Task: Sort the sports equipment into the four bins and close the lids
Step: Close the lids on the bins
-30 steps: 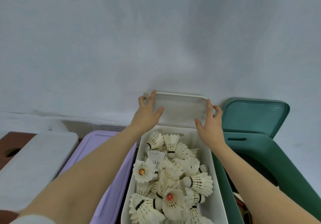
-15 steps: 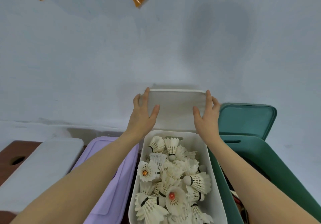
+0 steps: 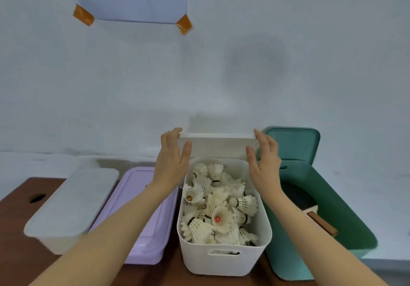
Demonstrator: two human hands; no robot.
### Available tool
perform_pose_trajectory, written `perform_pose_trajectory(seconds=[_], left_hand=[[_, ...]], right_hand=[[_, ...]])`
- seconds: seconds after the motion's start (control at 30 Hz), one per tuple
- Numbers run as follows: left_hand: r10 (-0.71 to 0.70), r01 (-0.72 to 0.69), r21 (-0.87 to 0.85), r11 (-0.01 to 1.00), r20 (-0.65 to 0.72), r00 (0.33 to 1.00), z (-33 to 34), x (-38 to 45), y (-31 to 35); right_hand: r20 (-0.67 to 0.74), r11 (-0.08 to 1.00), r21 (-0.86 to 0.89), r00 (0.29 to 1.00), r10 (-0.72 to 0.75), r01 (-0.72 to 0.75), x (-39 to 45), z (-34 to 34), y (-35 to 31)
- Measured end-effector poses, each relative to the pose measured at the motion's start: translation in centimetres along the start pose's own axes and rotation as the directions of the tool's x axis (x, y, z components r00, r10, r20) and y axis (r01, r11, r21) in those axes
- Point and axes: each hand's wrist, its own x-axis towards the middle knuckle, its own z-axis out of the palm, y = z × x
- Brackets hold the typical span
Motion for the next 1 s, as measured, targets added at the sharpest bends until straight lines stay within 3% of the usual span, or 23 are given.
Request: perform_pose_trajectory(seconds=[0.33,0.47,0.7,1.0], left_hand=[[-0.063,0.065,0.003,0.998,0.285,0.956,-0.9,-8.9,-3.1],[-0.148,0.16,0.005,0.987,0.401,0.904,-0.9,-12.6,-5.0],[-0.132,0.125,0.042,0.991,0.398,0.908,0.6,-16.5,-5.5],[-0.122,0.112,0.05,0.992,0.417,0.901,0.7,-18.3,-5.3]], right_hand=[[0.194,0.992,-0.115,0.981,-0.023,0.046,-10.0,-1.7,2.6],[0.289,0.974,-0.192,0.955,-0.065,0.124,-14.0,-2.3,3.9],[0.326,0.942,-0.298,0.944,-0.05,0.153,-18.1,-2.7,5.7],[0.336,0.943,-0.31,0.942,-0.007,0.118,-20.1,-2.7,5.9]])
